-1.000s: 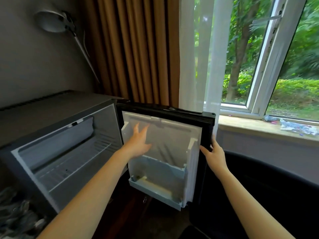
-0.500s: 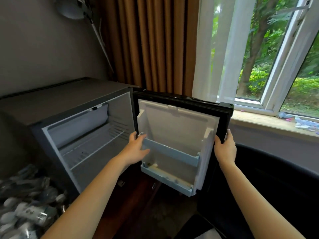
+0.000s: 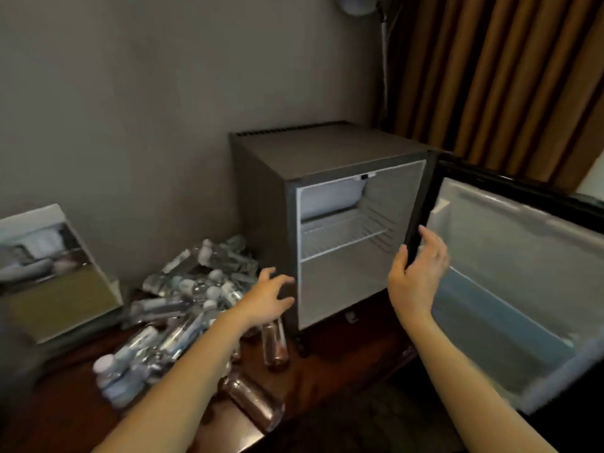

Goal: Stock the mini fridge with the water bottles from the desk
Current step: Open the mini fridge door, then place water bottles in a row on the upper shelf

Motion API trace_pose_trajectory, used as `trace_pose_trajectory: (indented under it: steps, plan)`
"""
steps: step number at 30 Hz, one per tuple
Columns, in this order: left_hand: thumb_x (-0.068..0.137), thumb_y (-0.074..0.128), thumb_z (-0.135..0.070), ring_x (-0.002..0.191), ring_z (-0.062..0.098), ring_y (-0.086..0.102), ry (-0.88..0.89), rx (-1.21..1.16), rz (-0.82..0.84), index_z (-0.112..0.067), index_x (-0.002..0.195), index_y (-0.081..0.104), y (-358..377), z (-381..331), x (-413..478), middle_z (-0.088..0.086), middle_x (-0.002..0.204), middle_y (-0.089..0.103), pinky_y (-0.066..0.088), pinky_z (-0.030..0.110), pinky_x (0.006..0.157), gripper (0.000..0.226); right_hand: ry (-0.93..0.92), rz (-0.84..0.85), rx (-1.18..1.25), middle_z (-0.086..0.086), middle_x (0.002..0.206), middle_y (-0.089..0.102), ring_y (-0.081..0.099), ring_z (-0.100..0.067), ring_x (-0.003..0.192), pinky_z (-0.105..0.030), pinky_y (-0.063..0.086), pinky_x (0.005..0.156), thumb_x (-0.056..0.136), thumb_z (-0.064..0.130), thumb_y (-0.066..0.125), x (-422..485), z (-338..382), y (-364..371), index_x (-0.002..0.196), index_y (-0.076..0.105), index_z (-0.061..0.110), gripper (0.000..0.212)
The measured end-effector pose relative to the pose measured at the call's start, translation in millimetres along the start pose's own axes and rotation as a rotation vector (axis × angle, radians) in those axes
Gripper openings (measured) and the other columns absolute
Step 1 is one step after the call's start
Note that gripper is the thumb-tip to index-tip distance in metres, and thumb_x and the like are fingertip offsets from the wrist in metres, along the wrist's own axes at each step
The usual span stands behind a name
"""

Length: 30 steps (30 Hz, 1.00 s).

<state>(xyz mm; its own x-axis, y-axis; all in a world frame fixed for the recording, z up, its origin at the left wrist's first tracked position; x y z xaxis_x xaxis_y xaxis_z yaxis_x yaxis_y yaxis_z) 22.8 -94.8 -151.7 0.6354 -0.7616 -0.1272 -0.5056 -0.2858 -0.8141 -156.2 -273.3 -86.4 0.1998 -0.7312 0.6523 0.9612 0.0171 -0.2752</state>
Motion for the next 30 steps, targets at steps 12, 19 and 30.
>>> trace_pose_trajectory:
  steps: [12,19,30]
  plan:
    - [0.094,0.052,-0.031,0.117,0.019,0.053,-0.311,0.003,-0.073,-0.018,0.127,0.055,-64.2,192.8,-69.7,0.004,0.136,0.05,0.046,0.032,0.094,0.035,0.134,0.865,-0.046,-0.011,0.117,0.055,0.055,-0.027,0.109,-0.039,0.045,0.093,0.095,0.014,0.043,-159.3,35.0,194.7,0.119,0.054,0.01,0.027]
    - [0.096,0.049,-0.026,0.11,0.02,0.054,-0.366,-0.04,-0.08,-0.018,0.123,0.056,-24.0,218.7,-70.2,0.005,0.13,0.05,0.041,0.027,0.089,0.03,0.188,1.151,-0.151,-0.01,0.119,0.059,0.058,-0.026,0.106,-0.038,0.047,0.09,0.096,0.019,0.044,-194.3,10.3,246.2,0.12,0.053,0.013,0.027]
    - [0.092,0.022,-0.061,0.102,0.018,0.059,-0.503,0.15,-0.308,-0.021,0.149,-0.002,72.0,251.5,-5.0,0.0,0.118,0.058,0.053,0.037,0.078,0.073,0.104,1.221,0.116,0.0,0.088,0.064,0.063,-0.012,0.082,-0.04,0.054,0.078,0.097,0.018,0.04,-289.2,-74.9,347.0,0.089,0.056,0.015,0.018]
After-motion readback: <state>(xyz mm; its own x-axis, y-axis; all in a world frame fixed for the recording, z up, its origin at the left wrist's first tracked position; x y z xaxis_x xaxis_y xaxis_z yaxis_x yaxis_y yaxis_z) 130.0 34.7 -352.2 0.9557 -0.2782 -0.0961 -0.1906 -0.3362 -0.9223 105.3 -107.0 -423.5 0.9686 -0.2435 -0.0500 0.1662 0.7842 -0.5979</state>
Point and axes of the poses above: each hand's wrist, its own x-axis towards the middle knuckle, its own y-axis out of the palm, z = x × y, the point moved 5 cm from there along x, towards the middle knuckle
